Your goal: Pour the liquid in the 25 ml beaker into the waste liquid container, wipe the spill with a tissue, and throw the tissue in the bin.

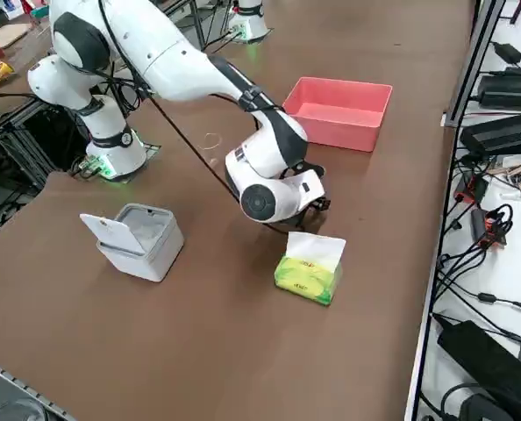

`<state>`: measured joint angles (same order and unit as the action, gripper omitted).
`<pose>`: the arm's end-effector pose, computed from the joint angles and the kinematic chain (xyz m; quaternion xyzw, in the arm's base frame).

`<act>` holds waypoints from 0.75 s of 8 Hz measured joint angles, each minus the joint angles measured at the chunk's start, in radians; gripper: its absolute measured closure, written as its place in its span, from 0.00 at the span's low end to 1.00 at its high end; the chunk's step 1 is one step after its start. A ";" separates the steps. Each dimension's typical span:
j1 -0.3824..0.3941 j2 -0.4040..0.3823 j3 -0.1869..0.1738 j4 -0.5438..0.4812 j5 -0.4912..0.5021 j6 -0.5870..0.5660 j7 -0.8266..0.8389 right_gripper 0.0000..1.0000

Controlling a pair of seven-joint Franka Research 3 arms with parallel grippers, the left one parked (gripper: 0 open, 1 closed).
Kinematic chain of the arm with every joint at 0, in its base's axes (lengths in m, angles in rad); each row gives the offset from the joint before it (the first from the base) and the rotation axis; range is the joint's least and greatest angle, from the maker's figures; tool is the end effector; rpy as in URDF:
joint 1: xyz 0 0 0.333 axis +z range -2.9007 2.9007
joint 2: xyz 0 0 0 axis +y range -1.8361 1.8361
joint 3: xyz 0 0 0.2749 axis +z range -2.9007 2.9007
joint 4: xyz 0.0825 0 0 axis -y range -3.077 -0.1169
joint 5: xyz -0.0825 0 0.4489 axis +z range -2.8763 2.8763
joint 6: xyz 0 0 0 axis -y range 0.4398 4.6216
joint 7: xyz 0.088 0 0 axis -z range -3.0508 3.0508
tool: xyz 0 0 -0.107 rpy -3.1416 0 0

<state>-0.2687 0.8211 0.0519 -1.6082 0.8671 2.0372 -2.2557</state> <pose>0.6630 -0.1029 0.0568 -0.6851 -0.6136 -0.2717 0.2834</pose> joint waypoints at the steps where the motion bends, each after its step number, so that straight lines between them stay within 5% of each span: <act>1: 0.000 0.001 0.000 0.000 0.000 0.000 0.000 0.05; 6: 0.003 0.002 0.003 0.000 0.000 0.000 0.000 0.05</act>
<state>-0.2661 0.8231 0.0548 -1.6081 0.8673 2.0372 -2.2557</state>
